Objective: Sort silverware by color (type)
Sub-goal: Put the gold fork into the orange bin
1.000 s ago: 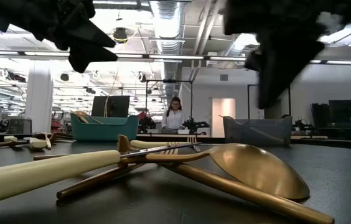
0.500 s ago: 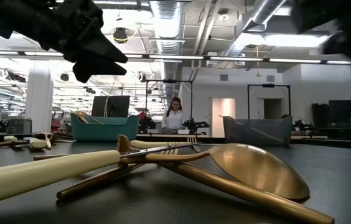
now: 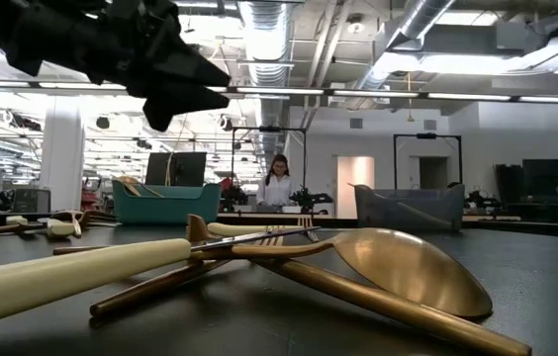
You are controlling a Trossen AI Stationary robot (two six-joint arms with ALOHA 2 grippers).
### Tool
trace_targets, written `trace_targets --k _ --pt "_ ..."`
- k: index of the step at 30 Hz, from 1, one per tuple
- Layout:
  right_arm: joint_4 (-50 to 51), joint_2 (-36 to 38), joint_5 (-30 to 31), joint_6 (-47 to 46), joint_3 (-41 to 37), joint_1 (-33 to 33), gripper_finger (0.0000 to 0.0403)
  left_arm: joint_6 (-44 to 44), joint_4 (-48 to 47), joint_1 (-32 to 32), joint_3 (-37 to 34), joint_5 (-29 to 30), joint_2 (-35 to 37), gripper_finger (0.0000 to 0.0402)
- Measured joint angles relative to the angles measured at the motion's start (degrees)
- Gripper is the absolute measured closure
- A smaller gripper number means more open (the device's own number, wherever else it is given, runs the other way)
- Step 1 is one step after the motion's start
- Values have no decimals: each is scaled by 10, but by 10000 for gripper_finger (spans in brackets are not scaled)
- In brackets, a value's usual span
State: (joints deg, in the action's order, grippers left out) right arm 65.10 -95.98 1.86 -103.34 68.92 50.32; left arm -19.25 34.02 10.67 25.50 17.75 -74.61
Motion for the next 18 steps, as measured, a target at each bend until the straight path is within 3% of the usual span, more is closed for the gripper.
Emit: trace_targets --k 4,9,18 --pt "-78 1 41 -88 -39 21 307 0 3 0 16 0 -36 223" --pt "-137 0 43 -149 -89 33 308 2 0 0 26 0 -63 223" --pt "-212 0 43 -173 -145 31 308 15 2 -8 27 6 -56 223"
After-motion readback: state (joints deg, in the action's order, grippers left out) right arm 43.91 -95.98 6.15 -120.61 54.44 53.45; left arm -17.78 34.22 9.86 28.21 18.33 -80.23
